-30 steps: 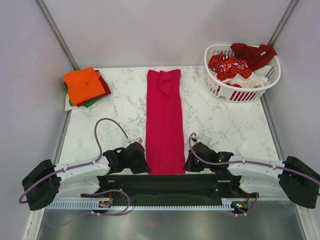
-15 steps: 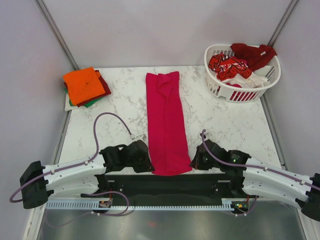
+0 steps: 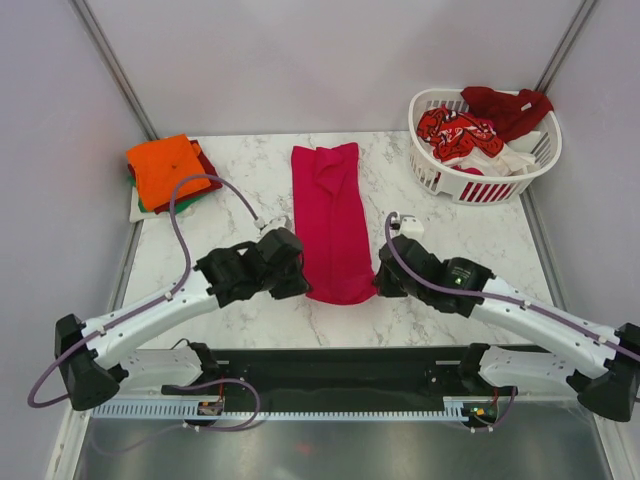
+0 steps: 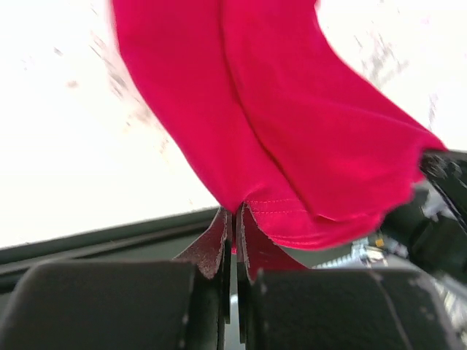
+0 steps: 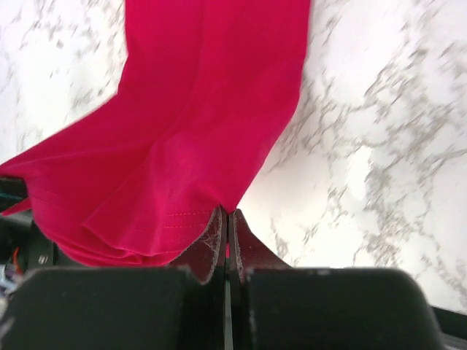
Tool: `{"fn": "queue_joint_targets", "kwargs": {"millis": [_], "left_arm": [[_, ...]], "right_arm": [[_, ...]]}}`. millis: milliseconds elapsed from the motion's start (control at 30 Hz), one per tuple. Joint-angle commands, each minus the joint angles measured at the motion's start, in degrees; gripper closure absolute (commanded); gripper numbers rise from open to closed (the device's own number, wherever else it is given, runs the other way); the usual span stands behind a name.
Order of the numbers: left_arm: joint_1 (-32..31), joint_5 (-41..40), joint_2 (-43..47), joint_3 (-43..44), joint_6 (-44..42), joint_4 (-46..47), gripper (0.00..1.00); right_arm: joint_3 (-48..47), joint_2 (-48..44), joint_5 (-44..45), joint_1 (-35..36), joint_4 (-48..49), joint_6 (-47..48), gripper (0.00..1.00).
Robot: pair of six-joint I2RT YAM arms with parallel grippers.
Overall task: Fold and stack the t-shirts
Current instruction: Fold the tshirt
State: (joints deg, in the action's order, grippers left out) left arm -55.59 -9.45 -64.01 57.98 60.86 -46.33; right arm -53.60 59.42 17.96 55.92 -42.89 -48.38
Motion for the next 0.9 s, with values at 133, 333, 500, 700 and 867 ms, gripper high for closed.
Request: {"fn": "queue_joint_targets", "kwargs": {"millis": [133,333,500,700,867], "left_arm": [[9.9,0.0,-9.4,9.1,-12.5,-2.7,0.98],[14.2,1.1,-16.9,17.0,-17.0,-2.6,0.98],[17.7,2.2,-22.5,22.1,-19.5,-2.5,0.98],[22.7,3.2,-29.6,26.8,-23.5,-2.5,0.98],[26.2,3.3,-36.0,31.9,-25.9,-2.1,0.98]], "right_arm": [[-9.7,9.8,2.1,-11.1,0.5,11.9,1.0],[-17.7,19.2,-1.2,-15.8,3.0,17.5,1.0],[-22.3,26.0,-3.0,-18.1,4.9,19.4,1.0],[-28.3,34.4,-5.5,-21.7,6.2,20.7,1.0],[-33.5,42.7,-6.1,-23.8,6.5,21.8,1.0]]}}
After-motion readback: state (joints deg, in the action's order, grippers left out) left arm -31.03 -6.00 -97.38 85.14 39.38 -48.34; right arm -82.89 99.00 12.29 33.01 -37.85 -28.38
